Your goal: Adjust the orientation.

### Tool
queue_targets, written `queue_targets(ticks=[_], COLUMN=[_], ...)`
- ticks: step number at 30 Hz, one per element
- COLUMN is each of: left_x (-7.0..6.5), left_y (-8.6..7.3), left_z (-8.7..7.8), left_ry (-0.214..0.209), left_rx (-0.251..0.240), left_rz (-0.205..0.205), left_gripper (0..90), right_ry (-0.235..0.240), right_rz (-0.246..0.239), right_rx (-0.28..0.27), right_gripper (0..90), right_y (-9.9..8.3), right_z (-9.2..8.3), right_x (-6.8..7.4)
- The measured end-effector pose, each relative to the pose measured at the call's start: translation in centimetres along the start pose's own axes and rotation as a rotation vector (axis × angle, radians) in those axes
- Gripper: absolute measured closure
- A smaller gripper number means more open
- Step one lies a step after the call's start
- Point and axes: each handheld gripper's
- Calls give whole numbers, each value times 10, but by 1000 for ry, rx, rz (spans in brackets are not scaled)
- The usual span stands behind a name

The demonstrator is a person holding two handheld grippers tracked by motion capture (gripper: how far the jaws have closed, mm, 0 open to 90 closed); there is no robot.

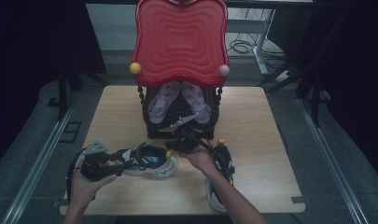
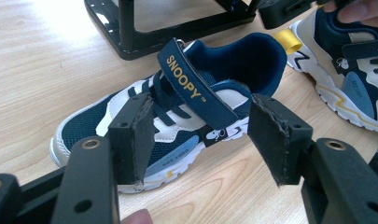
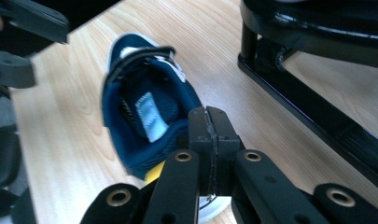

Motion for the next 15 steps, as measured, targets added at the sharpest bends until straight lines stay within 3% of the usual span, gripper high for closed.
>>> queue_targets(ticks=[15], left_x=[9], left_y=[-3], left_z=[-1], left_ry=[-3], left_rx=[-4], left_rz=[-24], left_gripper=[420], right_ry=[-1], right_rz=[-40], right_rx=[51], right_gripper=[900], right_y=[1], right_z=[18], right_x=[-5])
Point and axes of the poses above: each handheld gripper's, and its own axes: z roughly forward along the jaws, y roughly out of its top, x roughly to its left, and after that the axes turned 4 degrees about -x, right-handed
